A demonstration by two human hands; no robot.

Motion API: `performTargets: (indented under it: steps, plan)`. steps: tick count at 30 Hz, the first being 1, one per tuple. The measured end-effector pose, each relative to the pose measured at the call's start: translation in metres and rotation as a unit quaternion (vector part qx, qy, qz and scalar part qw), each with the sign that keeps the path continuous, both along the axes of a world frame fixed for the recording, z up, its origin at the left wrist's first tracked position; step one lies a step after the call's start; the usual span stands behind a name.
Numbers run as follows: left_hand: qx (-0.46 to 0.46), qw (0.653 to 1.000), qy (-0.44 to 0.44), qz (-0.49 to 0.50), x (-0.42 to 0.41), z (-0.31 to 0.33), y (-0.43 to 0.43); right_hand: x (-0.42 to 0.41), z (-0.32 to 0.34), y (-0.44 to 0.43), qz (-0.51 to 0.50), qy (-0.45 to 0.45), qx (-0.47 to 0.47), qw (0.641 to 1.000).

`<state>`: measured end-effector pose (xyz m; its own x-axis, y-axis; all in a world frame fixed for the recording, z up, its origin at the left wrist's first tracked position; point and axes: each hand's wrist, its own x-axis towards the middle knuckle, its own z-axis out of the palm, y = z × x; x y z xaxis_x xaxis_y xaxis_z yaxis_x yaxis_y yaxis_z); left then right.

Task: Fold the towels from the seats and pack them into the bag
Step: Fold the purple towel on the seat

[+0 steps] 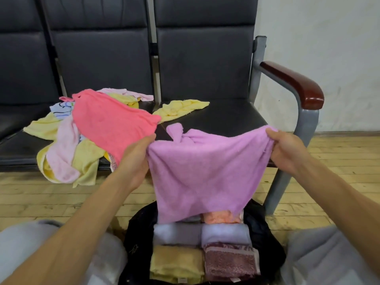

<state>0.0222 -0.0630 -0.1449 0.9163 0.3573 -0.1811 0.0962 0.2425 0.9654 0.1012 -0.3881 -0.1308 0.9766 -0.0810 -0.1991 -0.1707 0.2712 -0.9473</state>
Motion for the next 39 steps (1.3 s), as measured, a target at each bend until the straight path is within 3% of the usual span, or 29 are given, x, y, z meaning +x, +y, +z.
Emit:
performTargets:
  steps: [3, 5, 8, 10, 13, 15, 18, 21, 23, 26, 29, 32, 36, 39]
  plan:
    - [-0.023, 0.999, -0.024, 0.014, -0.001, 0.015, 0.003, -0.001, 0.007, -0.006, 0.008, -0.020, 0.050, 0.999]
    - [-0.030, 0.998, -0.044, 0.037, 0.000, 0.020, 0.006, -0.004, 0.011, -0.004, 0.021, -0.037, 0.027, 0.999]
    - [-0.017, 0.997, -0.057, 0.039, -0.001, 0.023, 0.016, -0.010, 0.013, 0.001, -0.006, -0.084, -0.124, 0.989]
    - [0.011, 0.997, -0.066, 0.027, -0.001, 0.024, 0.022, -0.011, 0.014, 0.004, -0.039, -0.122, -0.258, 0.958]
    - [0.108, 0.992, -0.064, 0.003, -0.005, 0.026, 0.026, -0.010, 0.013, 0.005, -0.078, -0.179, -0.373, 0.907]
    - [0.242, 0.968, -0.058, 0.004, -0.006, 0.025, 0.030, -0.008, 0.012, 0.003, -0.095, -0.187, -0.439, 0.874]
    - [0.422, 0.905, -0.044, 0.039, -0.007, 0.023, 0.032, -0.006, 0.008, 0.003, -0.087, -0.164, -0.479, 0.858]
    - [0.484, 0.873, -0.037, 0.056, -0.007, 0.021, 0.027, -0.004, 0.004, 0.002, -0.069, -0.129, -0.473, 0.869]
    - [0.435, 0.897, -0.044, 0.068, -0.003, 0.019, 0.024, 0.001, 0.002, 0.001, -0.068, -0.101, -0.401, 0.908]
    - [0.262, 0.959, -0.037, 0.105, 0.002, 0.016, 0.024, 0.001, 0.005, 0.000, -0.076, -0.048, -0.256, 0.963]
    - [0.118, 0.986, -0.046, 0.110, 0.003, 0.016, 0.021, -0.003, 0.011, 0.003, -0.054, -0.030, -0.196, 0.979]
    - [0.051, 0.994, -0.057, 0.075, -0.002, 0.022, 0.018, -0.006, 0.014, 0.004, -0.039, -0.055, -0.213, 0.975]
    - [0.115, 0.992, -0.057, 0.012, -0.007, 0.028, 0.026, -0.008, 0.018, 0.000, -0.003, -0.097, -0.285, 0.954]
    - [0.299, 0.952, -0.064, -0.026, -0.012, 0.028, 0.024, -0.009, 0.018, -0.001, 0.031, -0.122, -0.366, 0.922]
